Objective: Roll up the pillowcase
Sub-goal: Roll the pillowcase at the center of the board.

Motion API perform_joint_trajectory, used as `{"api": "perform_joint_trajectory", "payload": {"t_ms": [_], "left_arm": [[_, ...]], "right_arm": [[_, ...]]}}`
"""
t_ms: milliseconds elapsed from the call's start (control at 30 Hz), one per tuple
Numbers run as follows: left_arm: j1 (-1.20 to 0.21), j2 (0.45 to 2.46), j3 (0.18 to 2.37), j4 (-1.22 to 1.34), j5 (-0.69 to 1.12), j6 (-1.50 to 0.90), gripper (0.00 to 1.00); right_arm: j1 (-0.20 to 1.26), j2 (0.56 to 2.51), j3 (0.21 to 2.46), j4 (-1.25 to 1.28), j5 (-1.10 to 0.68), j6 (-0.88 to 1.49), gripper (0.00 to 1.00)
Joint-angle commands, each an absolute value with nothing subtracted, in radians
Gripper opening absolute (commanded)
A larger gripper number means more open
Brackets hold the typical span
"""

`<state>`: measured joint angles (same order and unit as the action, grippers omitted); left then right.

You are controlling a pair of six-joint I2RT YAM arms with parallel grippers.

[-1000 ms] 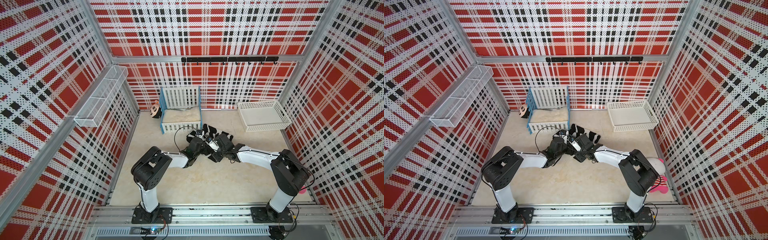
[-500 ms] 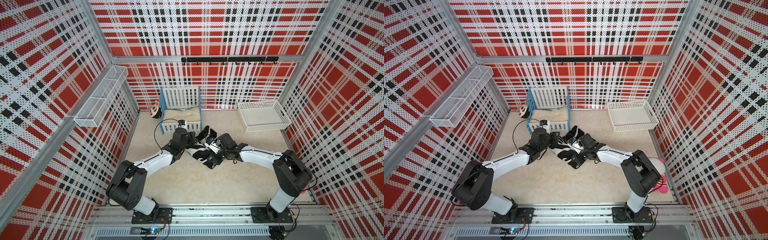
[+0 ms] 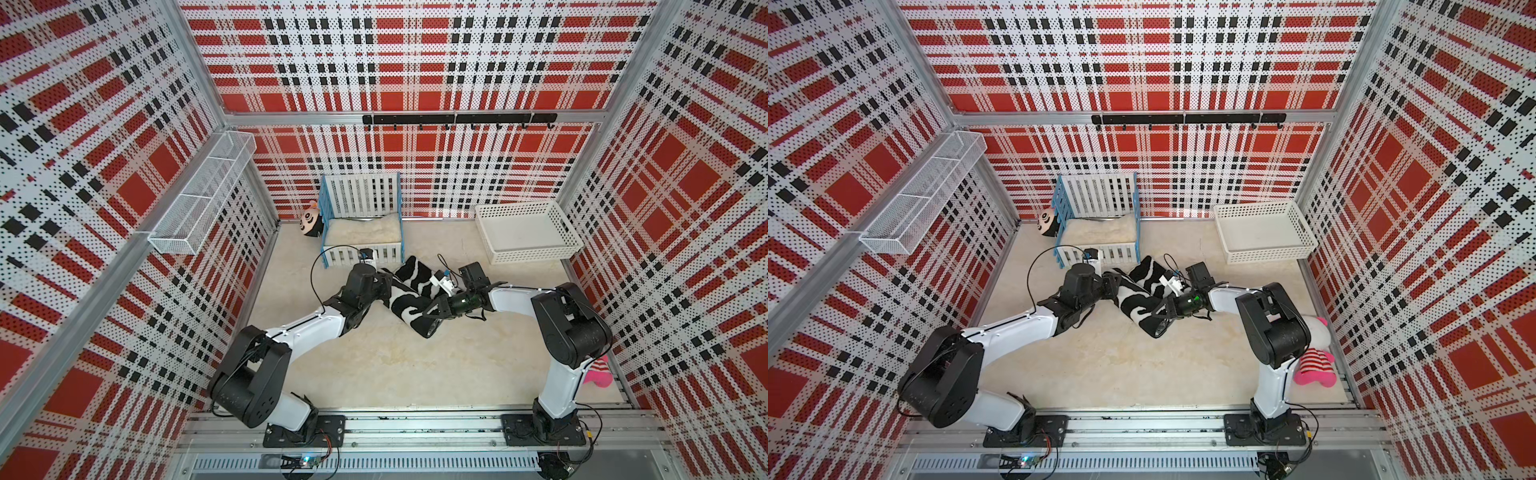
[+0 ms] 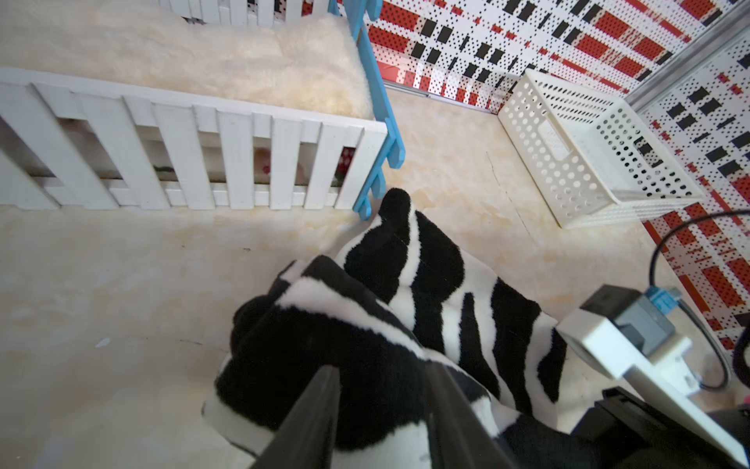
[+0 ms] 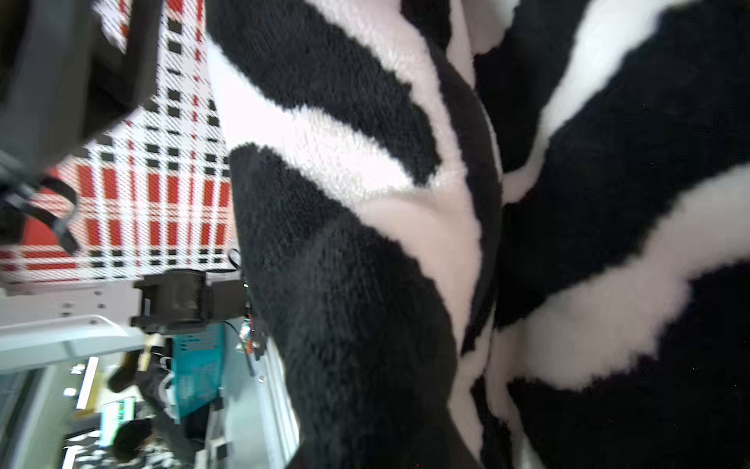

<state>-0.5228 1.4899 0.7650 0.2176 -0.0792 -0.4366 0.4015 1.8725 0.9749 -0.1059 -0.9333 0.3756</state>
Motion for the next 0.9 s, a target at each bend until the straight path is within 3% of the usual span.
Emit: {"api": "perform_joint_trajectory", "payload": {"t_ms": [0, 167, 333, 367, 467, 633, 700, 767, 867], "left_arm": [[-0.543, 1.531, 0.758, 0.278, -0.106, -0.422, 0.41], [-0.556, 1.691, 0.864, 0.219, -0.083, -0.438, 0.39], [-0.577, 1.831, 0.962, 0.196, -0.084, -0.449, 0.38], [-0.578, 1.852, 0.98, 0.192, -0.083, -0.451, 0.38], [-0.581, 1.901, 1.029, 0.17, -0.077, -0.458, 0.38], [-0.581, 1.953, 1.082, 0.136, -0.067, -0.46, 0.37], [-0.58, 1.963, 1.095, 0.128, -0.064, -0.46, 0.37], [-0.581, 1.969, 1.102, 0.121, -0.062, -0.46, 0.37], [-0.58, 1.982, 1.108, 0.12, -0.049, -0.462, 0.37]], "right_arm": [[0.381, 1.919, 0.945, -0.094, -0.946, 0.459, 0.2], [0.379, 1.894, 0.953, -0.136, -0.875, 0.43, 0.3], [0.381, 1.813, 0.945, -0.171, -0.742, 0.404, 0.67], [0.384, 1.786, 0.943, -0.187, -0.692, 0.396, 0.95], [0.413, 1.681, 0.939, -0.25, -0.472, 0.359, 0.99], [0.561, 1.483, 0.897, -0.27, 0.061, 0.236, 1.0], [0.597, 1.415, 0.868, -0.22, 0.104, 0.202, 1.0], [0.612, 1.379, 0.846, -0.16, 0.014, 0.148, 1.0], [0.675, 1.425, 0.891, -0.166, 0.024, 0.095, 1.0]]}}
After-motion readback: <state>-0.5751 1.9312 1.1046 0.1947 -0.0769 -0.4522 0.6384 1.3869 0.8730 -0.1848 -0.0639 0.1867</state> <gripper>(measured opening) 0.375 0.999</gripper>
